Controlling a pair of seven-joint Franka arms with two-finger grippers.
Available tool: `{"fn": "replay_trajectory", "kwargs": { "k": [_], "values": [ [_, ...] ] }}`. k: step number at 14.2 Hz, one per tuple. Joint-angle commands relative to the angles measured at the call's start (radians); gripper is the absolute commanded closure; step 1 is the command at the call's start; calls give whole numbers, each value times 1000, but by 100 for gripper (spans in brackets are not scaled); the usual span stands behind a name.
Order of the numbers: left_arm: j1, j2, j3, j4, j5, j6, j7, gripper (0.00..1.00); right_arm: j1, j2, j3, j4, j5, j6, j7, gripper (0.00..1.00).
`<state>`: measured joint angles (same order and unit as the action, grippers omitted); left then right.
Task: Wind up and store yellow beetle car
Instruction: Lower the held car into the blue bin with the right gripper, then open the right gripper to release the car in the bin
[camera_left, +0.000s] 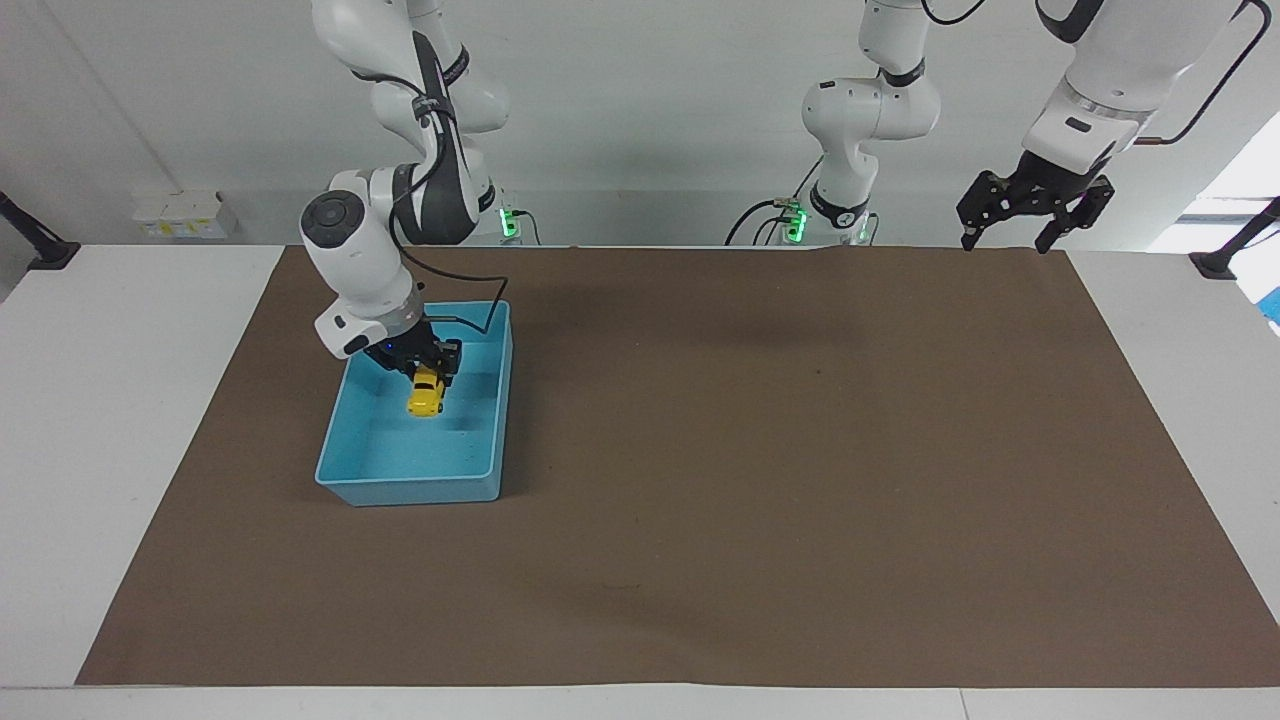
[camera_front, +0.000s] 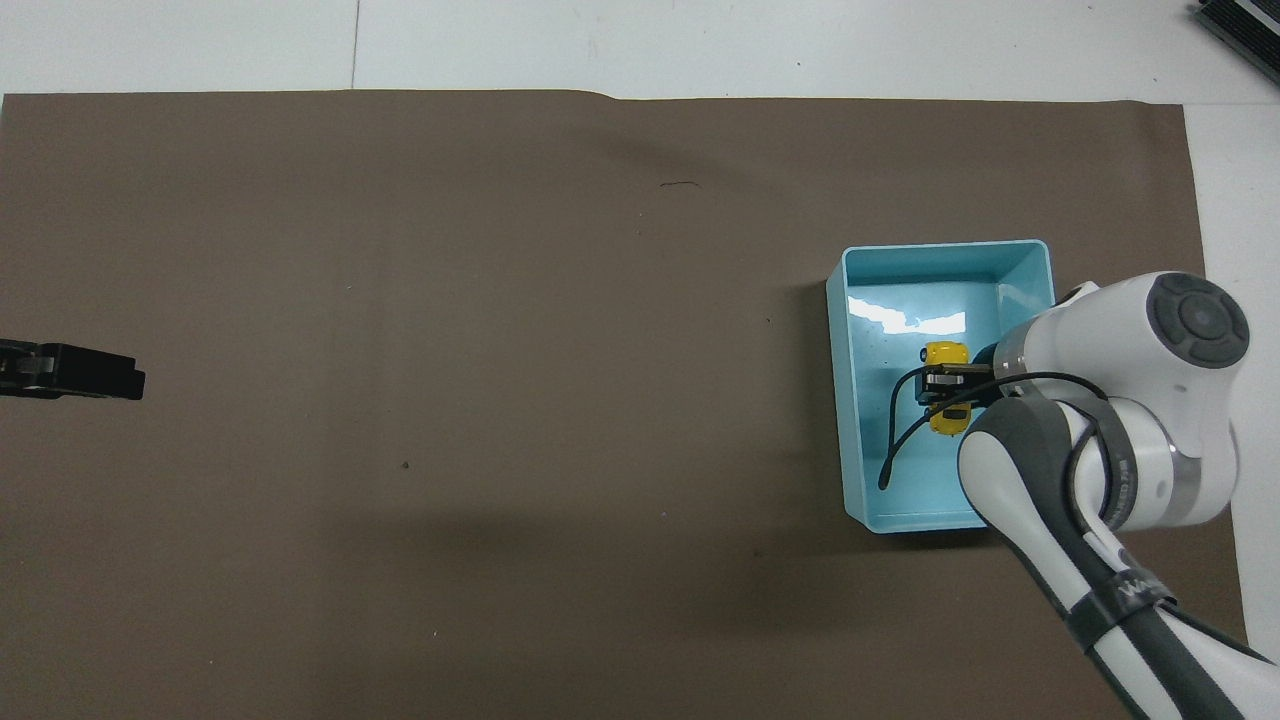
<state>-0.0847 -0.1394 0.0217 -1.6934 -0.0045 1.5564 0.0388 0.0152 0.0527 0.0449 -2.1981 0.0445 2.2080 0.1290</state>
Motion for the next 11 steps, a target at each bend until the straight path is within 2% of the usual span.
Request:
{"fn": "replay_trajectory", "kwargs": {
  "k": [1,7,8,9,10,11],
  "values": [
    [19,-2,-11,5,-9,-15,9,0,-14,-57,7,-124,23,93,-51,100],
    [19,-2,-11,5,-9,-15,9,0,-15,-57,7,-236,28,193,-91,100],
    [20,-2,-11,5,-9,-13,9,0,-14,-53,7,-233,28,191,-91,82],
    [20,-2,-11,5,-9,-15,9,0,-14,-48,6,-226,28,190,-81,46],
    [19,-2,-11,5,-9,-15,9,0,-17,-45,6,-223,28,184,-77,0],
    [20,-2,-11,5,-9,-13,9,0,-33,-48,6,-215,28,177,-89,0]
  ]
}}
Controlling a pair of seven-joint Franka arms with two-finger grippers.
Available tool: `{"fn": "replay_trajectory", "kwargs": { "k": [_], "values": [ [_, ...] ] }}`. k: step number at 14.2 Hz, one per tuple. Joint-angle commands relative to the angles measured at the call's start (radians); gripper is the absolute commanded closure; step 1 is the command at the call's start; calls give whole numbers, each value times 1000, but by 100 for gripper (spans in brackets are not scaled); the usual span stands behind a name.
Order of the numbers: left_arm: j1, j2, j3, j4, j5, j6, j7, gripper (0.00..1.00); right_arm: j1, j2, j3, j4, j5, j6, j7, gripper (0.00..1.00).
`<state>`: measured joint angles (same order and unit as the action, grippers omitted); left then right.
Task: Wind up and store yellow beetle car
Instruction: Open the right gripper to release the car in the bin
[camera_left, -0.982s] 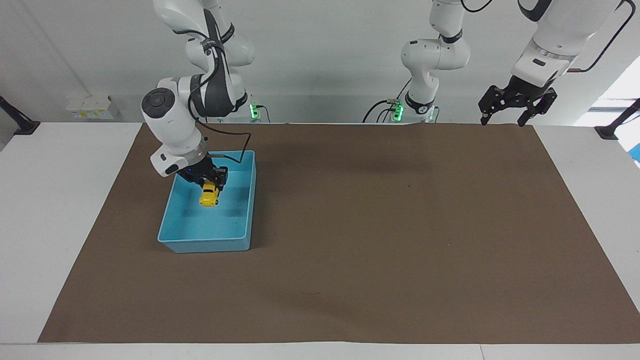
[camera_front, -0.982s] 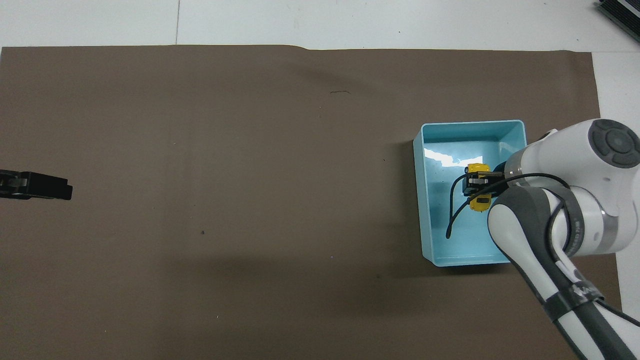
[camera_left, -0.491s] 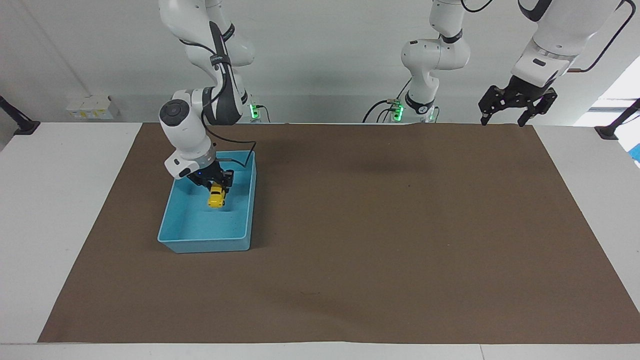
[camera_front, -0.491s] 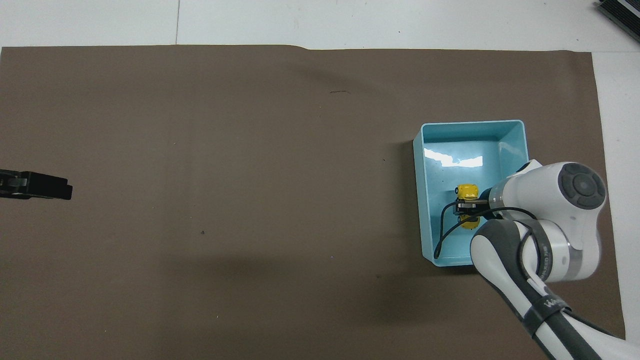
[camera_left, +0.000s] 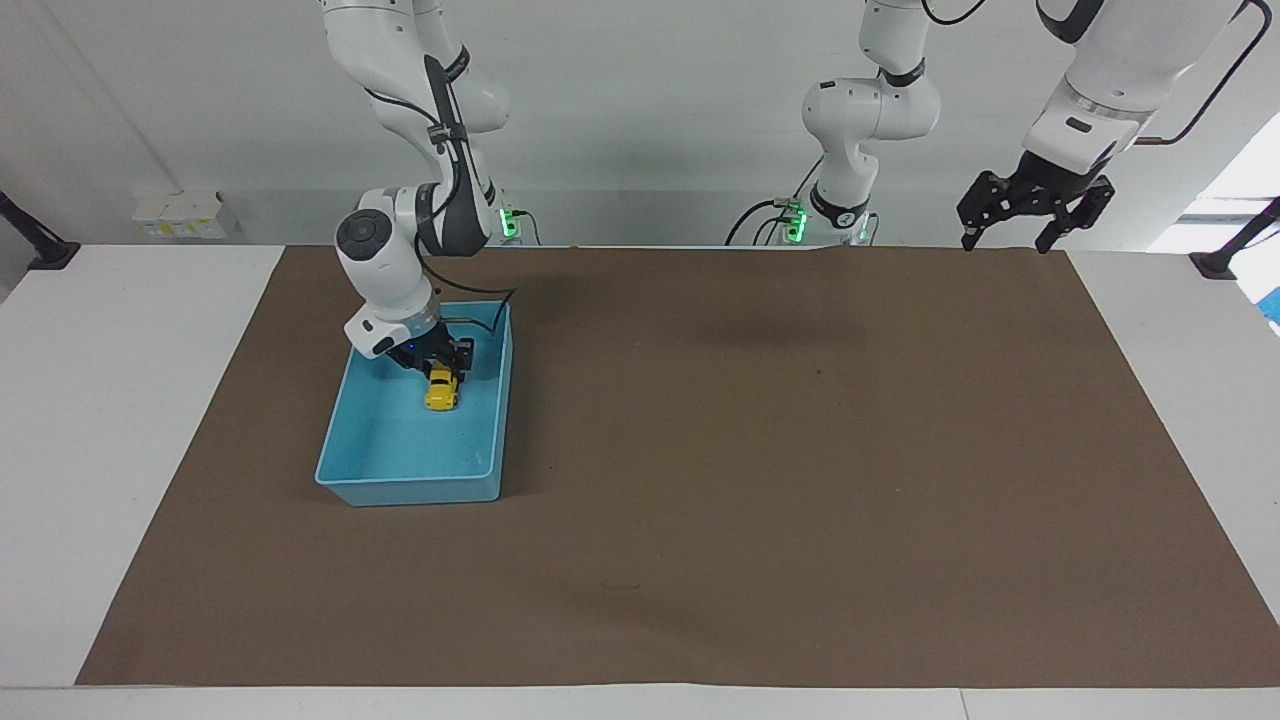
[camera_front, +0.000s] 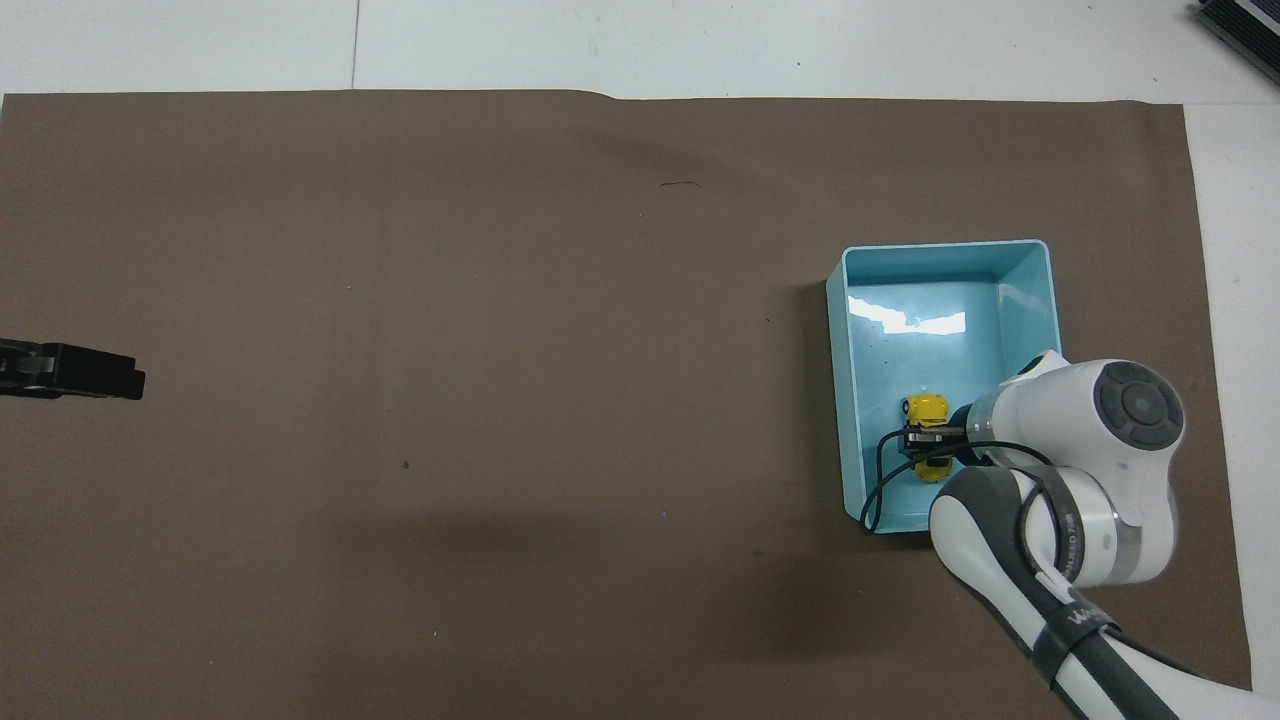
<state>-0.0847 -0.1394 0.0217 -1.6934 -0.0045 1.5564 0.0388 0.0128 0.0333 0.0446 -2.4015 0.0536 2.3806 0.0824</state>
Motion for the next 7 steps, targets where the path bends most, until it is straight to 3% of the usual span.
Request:
{"fn": "replay_trajectory", "kwargs": {
  "k": [1,7],
  "values": [
    [20,-2,-11,5,-9,-13,9,0,-34,-32,6,10,19,-10,-46,0],
    [20,-2,-11,5,-9,-15,9,0,-51,-38,1,270,3,-300,-78,0]
  ]
}}
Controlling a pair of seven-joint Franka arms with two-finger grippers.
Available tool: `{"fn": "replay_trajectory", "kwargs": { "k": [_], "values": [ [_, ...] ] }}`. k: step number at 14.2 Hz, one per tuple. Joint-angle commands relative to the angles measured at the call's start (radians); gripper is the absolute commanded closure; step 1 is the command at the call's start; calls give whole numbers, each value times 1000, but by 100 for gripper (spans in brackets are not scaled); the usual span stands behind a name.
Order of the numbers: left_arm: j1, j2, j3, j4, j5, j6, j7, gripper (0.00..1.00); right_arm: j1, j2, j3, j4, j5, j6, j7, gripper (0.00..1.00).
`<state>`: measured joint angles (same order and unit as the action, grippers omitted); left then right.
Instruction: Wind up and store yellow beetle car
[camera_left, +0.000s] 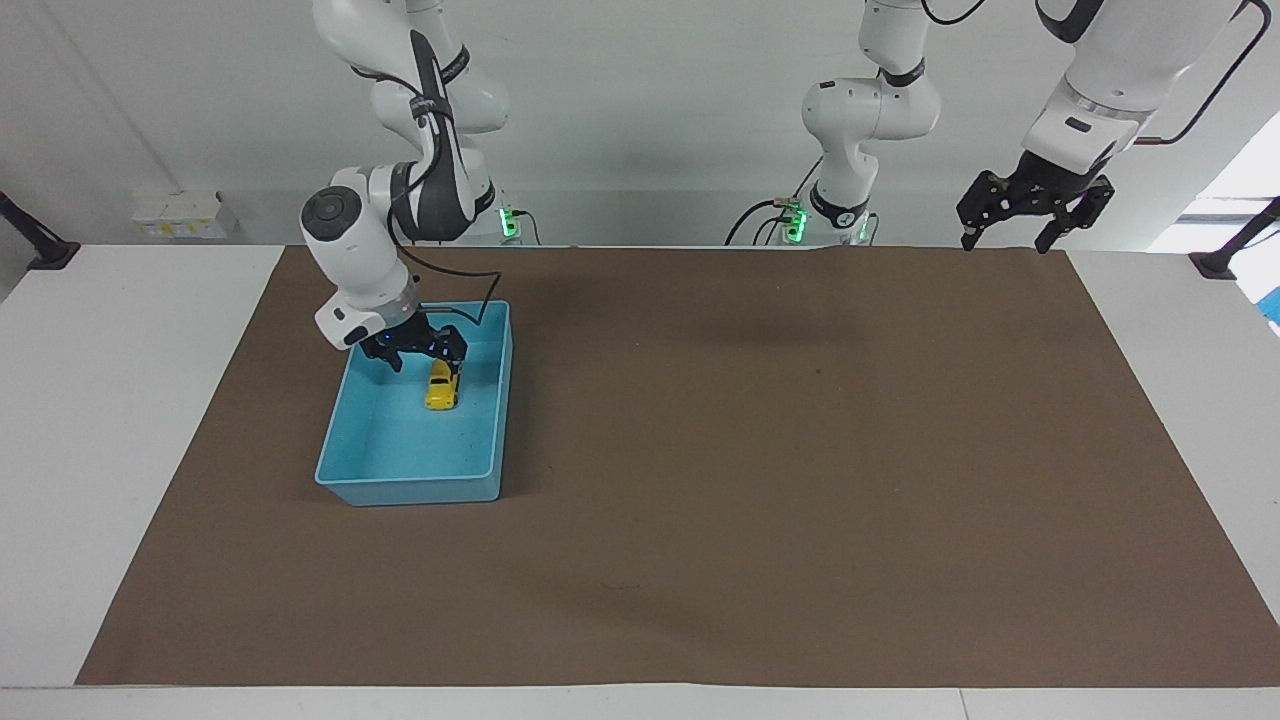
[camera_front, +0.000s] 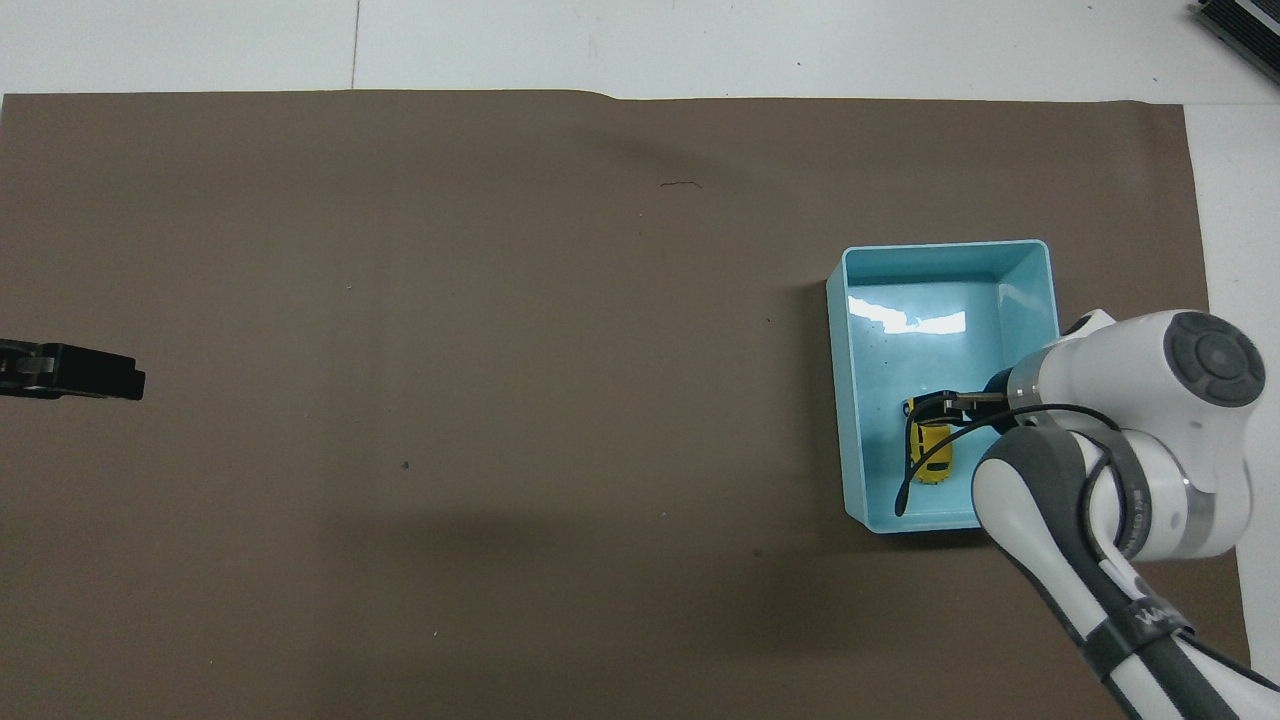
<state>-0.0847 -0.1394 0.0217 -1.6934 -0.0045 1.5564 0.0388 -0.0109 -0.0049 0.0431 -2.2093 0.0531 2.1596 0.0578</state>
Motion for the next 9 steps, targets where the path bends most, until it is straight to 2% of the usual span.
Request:
{"fn": "replay_trajectory", "kwargs": {
  "k": [1,5,9],
  "values": [
    [20,-2,-11,5,-9,-13,9,0,-52,-1,1,118,-1,-105,-53,0],
    [19,-2,-11,5,-9,-13,9,0,-70,-3,-11,288,-39,-242,-39,0],
    [20,-2,-11,5,-9,-15,9,0,-77,-21,-8,387,-85,-355,60,0]
  ]
}}
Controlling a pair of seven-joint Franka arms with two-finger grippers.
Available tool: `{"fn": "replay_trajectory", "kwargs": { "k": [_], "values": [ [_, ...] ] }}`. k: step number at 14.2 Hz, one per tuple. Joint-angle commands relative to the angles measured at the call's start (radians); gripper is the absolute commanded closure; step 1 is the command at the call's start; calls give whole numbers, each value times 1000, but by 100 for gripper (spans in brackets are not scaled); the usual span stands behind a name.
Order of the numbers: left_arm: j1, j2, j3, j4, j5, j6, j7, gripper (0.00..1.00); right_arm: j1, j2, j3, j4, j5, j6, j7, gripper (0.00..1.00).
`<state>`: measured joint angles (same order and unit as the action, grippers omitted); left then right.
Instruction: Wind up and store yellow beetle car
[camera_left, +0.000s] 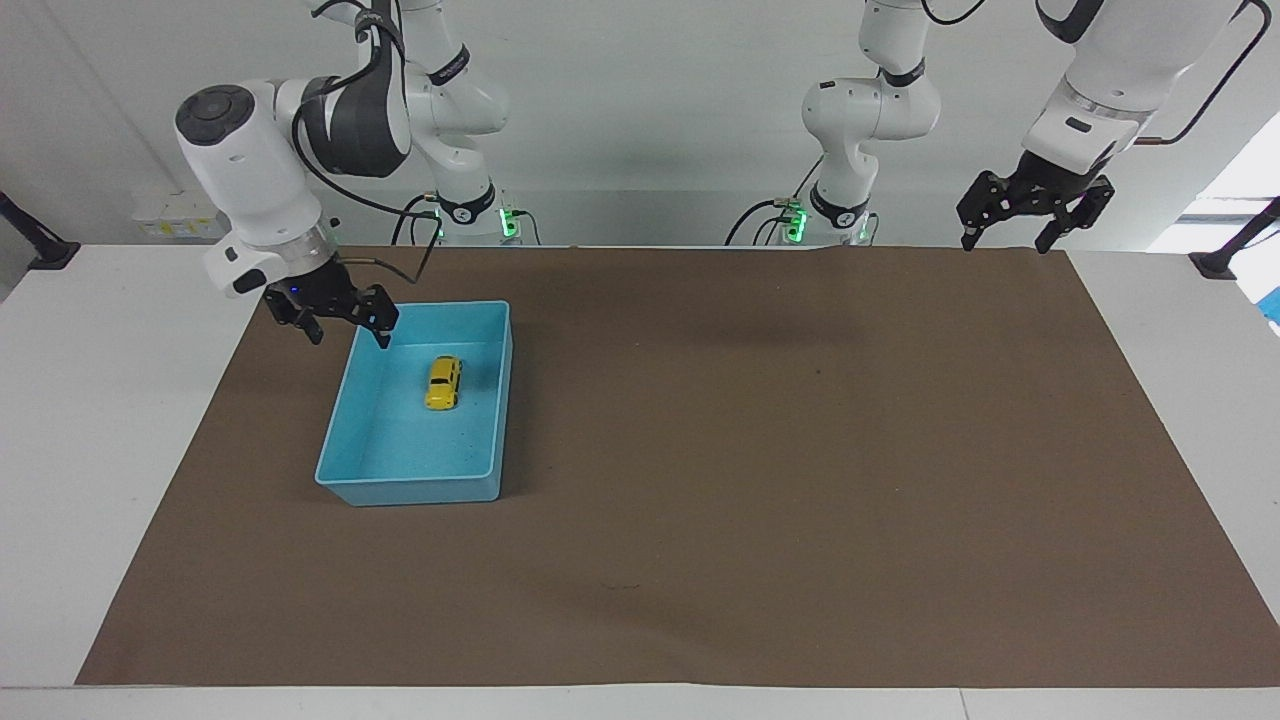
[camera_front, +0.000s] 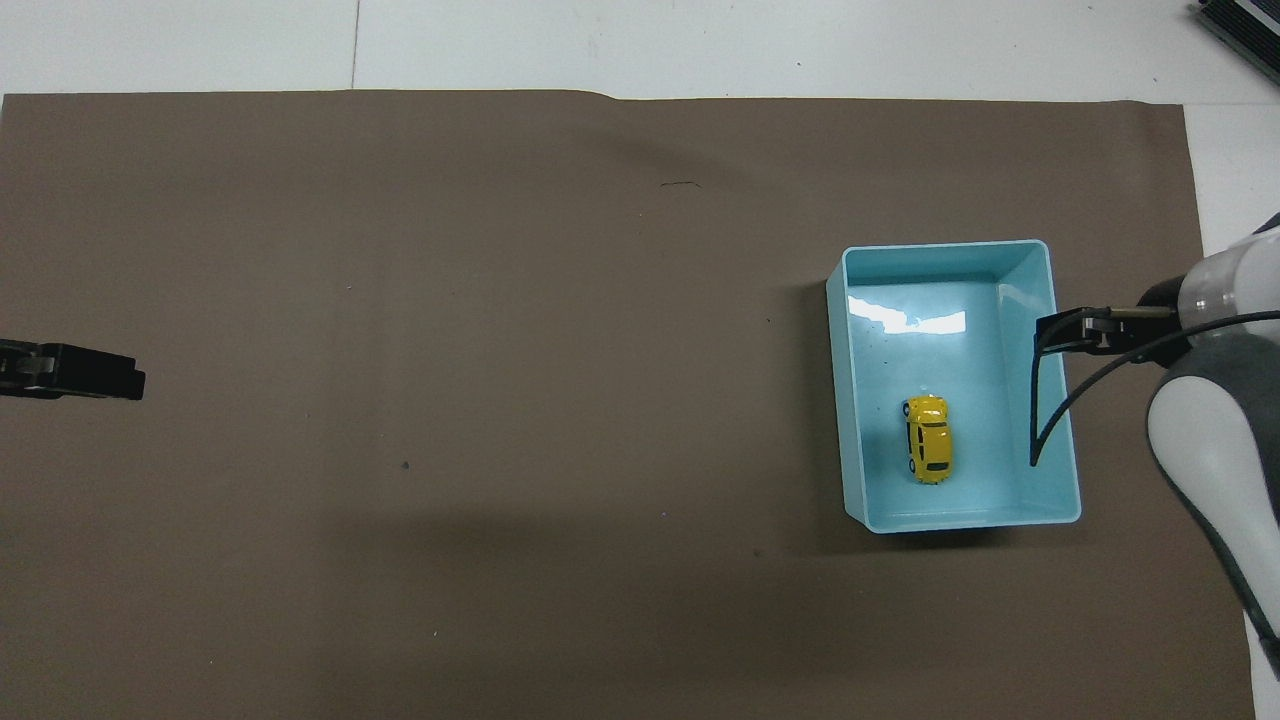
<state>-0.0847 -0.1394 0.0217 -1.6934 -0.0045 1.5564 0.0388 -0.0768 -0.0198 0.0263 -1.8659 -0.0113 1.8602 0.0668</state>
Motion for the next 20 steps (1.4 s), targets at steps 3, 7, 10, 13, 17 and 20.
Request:
{"fn": "replay_trajectory", "kwargs": {
  "k": [3,7,10,13,17,20],
  "values": [
    [20,-2,-11,5,-9,-13,9,0,-11,-20,9,106,-10,-146,61,0],
    [20,-2,-11,5,-9,-13,9,0,-14,-8,17,244,-18,-278,90,0],
    [20,-2,-11,5,-9,-15,9,0,-17,1,20,313,-12,-360,76,0],
    [19,-2,-11,5,-9,-13,9,0,-12,0,18,301,-6,-342,74,0],
    [20,-2,-11,5,-9,-13,9,0,-11,0,18,298,-15,-332,76,0],
    [20,-2,-11,5,-9,-15,9,0,-6,0,18,298,-18,-332,77,0]
  ]
}}
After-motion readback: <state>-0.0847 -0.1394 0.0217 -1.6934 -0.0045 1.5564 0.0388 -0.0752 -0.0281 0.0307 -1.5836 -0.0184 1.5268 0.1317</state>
